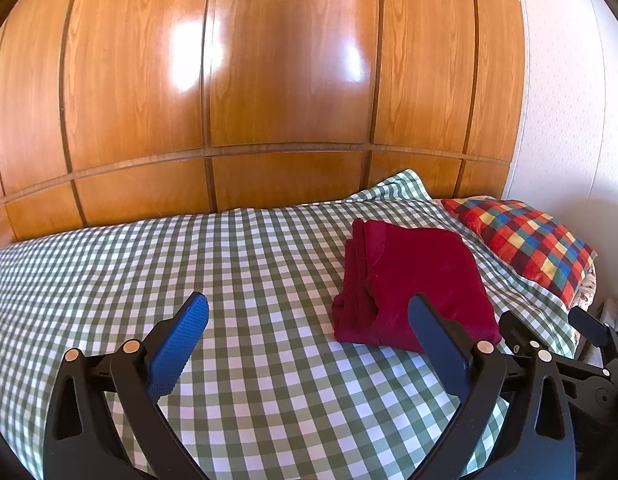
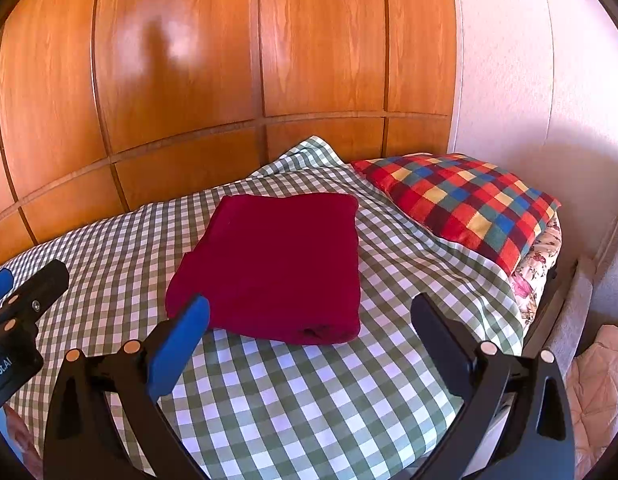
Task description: Fold small clothes
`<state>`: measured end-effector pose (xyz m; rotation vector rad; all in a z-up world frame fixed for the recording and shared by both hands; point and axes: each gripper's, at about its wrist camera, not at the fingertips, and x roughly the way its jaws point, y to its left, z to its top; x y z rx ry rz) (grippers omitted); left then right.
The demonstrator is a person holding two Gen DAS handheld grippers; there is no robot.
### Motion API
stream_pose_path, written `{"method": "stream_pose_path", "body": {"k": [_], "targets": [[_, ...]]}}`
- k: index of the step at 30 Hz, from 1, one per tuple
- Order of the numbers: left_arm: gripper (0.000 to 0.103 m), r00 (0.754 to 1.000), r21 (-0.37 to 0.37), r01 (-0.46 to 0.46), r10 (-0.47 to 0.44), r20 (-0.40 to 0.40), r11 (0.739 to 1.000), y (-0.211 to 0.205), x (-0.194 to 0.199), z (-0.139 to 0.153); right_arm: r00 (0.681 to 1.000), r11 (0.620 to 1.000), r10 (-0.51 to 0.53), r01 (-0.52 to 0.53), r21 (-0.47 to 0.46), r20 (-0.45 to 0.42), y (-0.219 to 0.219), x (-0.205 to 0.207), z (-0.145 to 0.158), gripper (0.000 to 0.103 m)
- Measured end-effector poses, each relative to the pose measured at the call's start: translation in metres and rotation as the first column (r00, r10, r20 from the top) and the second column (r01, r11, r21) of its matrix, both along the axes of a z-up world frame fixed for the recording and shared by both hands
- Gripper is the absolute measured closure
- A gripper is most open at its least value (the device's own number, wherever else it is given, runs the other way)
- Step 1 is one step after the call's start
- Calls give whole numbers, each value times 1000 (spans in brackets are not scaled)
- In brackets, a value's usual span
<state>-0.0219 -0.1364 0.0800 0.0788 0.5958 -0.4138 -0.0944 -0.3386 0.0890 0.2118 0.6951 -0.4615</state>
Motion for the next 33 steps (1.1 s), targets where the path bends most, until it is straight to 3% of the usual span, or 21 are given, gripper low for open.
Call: {"method": "stream_pose_path", "body": {"k": [24,29,33], "targets": [[5,1000,28,6,-5,-9,1000,-1,5,-8,999,999,26,-25,31,-39,-14,12,-19,2],[4,994,46,-37,42,-103,998,7,23,-29,997,996,-60,64,67,-53,-60,18,-27,2],[4,986,65,-90,98,-137,994,19,33,-45,969,972,-198,213,95,-147,-131,39,-58,2]]}}
